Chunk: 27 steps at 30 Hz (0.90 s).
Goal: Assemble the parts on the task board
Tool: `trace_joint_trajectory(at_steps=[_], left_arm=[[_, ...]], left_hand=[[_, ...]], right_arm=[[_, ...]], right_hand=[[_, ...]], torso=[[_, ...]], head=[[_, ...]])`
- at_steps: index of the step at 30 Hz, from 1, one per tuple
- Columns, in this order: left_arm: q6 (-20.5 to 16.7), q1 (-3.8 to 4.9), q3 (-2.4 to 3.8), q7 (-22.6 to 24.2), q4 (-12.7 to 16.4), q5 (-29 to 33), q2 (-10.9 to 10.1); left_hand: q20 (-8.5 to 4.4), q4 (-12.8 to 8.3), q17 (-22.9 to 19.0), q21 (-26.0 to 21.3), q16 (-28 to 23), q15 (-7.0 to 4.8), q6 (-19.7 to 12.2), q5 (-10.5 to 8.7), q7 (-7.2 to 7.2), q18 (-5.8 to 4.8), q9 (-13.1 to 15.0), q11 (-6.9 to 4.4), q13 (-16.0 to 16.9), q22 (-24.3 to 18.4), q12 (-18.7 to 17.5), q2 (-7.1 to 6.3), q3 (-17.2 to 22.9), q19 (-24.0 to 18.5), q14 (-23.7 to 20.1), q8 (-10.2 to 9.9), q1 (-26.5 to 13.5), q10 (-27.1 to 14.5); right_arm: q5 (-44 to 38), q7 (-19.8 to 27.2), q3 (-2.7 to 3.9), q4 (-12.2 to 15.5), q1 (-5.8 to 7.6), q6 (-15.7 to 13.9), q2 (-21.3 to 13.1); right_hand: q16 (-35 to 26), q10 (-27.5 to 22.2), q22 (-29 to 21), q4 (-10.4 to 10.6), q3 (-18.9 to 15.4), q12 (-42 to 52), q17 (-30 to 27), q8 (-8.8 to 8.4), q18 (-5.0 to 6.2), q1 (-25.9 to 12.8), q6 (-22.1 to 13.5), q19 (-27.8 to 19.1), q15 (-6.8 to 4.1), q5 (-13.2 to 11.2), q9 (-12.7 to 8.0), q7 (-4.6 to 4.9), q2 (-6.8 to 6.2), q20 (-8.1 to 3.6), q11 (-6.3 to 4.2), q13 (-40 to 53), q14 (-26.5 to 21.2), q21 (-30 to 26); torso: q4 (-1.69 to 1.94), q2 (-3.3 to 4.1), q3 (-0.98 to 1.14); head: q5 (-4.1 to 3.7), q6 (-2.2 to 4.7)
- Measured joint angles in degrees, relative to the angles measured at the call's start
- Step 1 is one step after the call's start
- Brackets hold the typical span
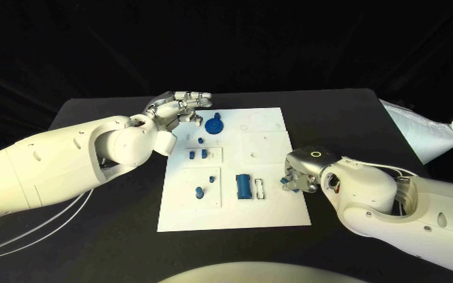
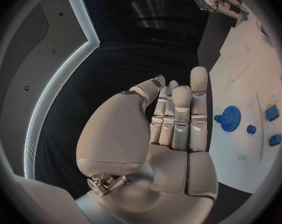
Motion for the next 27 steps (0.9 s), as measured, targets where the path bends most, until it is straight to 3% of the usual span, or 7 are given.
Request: trace_joint_trajectory(at_steps=[7, 14, 19, 22, 26, 27], left_arm=[[0.1, -0.01, 0.0, -0.1, 0.0, 0.0, 0.0], [0.1, -0.02, 0.0, -0.1, 0.0, 0.0, 0.0], [0.1, -0.02, 0.0, -0.1, 0.0, 0.0, 0.0], [0.2, -0.02, 0.0, -0.2, 0.0, 0.0, 0.0], [0.2, -0.03, 0.0, -0.2, 0.0, 0.0, -0.1], [0.2, -0.03, 0.0, -0.2, 0.0, 0.0, -0.1]], left_hand=[[0.0, 0.0, 0.0, 0.0, 0.0, 0.0, 0.0, 0.0, 0.0, 0.01, 0.0, 0.0, 0.0, 0.0, 0.0, 0.0, 0.0, 0.0, 0.0, 0.0, 0.0, 0.0], [0.0, 0.0, 0.0, 0.0, 0.0, 0.0, 0.0, 0.0, 0.0, 0.01, 0.0, 0.0, 0.0, 0.0, 0.0, 0.0, 0.0, 0.0, 0.0, 0.0, 0.0, 0.0], [0.0, -0.1, 0.0, 0.0, 0.0, 0.11, 0.0, 0.0, 0.0, 0.0, 0.0, -0.12, 0.0, 0.0, 0.0, 0.0, -0.1, 0.0, -0.2, 0.0, 0.0, -0.1], [-0.21, -0.2, -0.2, 0.0, 0.0, -0.02, 0.0, 0.0, 0.0, 0.0, 0.0, -0.21, 0.0, -0.1, 0.0, 0.0, -0.2, -0.2, -0.4, 0.0, 0.0, -0.2], [-0.21, -0.2, -0.2, 0.0, 0.0, -0.02, 0.0, 0.0, -0.01, 0.03, 0.0, -0.21, 0.0, -0.1, 0.0, 0.0, -0.2, -0.2, -0.4, 0.0, 0.0, -0.2], [-0.21, -0.2, -0.2, 0.0, 0.0, -0.02, 0.0, 0.0, -0.01, 0.5, 0.0, -0.21, 0.0, -0.1, 0.0, 0.0, -0.2, -0.2, -0.4, 0.0, 0.0, -0.2]], right_arm=[[-0.6, -0.1, 0.07, 0.2, 0.0, 0.9, 0.0], [-0.8, -0.1, 0.16, 0.0, 0.01, 1.5, 0.4], [-0.9, -0.1, 0.34, -0.2, -0.25, 1.4, 0.6], [-0.9, -0.2, 0.32, -0.2, -0.46, 0.4, 0.6], [0.8, -0.4, 0.08, -0.1, -0.81, -2.8, 0.2], [1.9, -0.5, 0.01, 0.0, -0.9, -4.1, 0.0]], right_hand=[[0.0, 0.0, 0.0, 0.0, 0.0, -0.1, 0.0, -0.08, 0.01, 0.0, 0.0, 0.0, 0.0, 0.6, 0.0, 0.01, 0.0, 0.0, 0.0, -0.1, 0.0, 0.0], [0.0, -0.2, 0.0, -1.1, 1.2, -0.8, 0.0, -0.08, 0.0, 1.7, 0.1, 0.0, 0.0, 4.4, 0.4, -0.15, 0.16, 0.0, -0.15, -0.5, 0.0, 0.0], [0.0, -0.3, 0.0, -1.3, 2.8, -1.1, 0.0, -0.07, 0.0, 3.4, 0.7, 0.0, 0.01, 4.4, 0.4, -0.67, 1.04, 0.0, -0.31, -0.6, 0.0, 0.0], [0.0, -0.3, 0.0, -0.7, 3.4, -0.3, 0.0, -0.08, 0.0, 4.3, 0.9, 0.0, 0.02, 4.8, 0.3, -0.92, 1.89, 0.0, -0.31, -0.1, 0.0, 0.2], [0.0, -0.2, 0.0, -0.1, 5.1, -0.3, 0.0, -0.21, 0.01, 4.6, 0.8, 0.0, 0.04, 8.3, 0.1, -0.84, 1.92, 0.0, -0.4, -0.2, 0.0, 0.2], [0.0, -0.2, 0.0, 0.0, 5.9, -0.3, 0.0, -0.26, 0.0, 4.6, 0.8, 0.0, 0.05, 9.4, 0.2, -0.83, 1.94, 0.0, -0.41, -0.2, 0.0, 0.2]], torso=[[0.05, 0.0, 0.0], [0.04, -0.01, -0.03], [0.04, -0.03, -0.04], [0.03, -0.04, -0.03], [0.03, -0.04, -0.02], [0.03, -0.04, -0.02]], head=[[-0.07, -0.16], [-0.07, -0.27], [-0.13, -0.37], [-0.14, -0.46], [-0.09, -0.4], [-0.08, -0.38]])
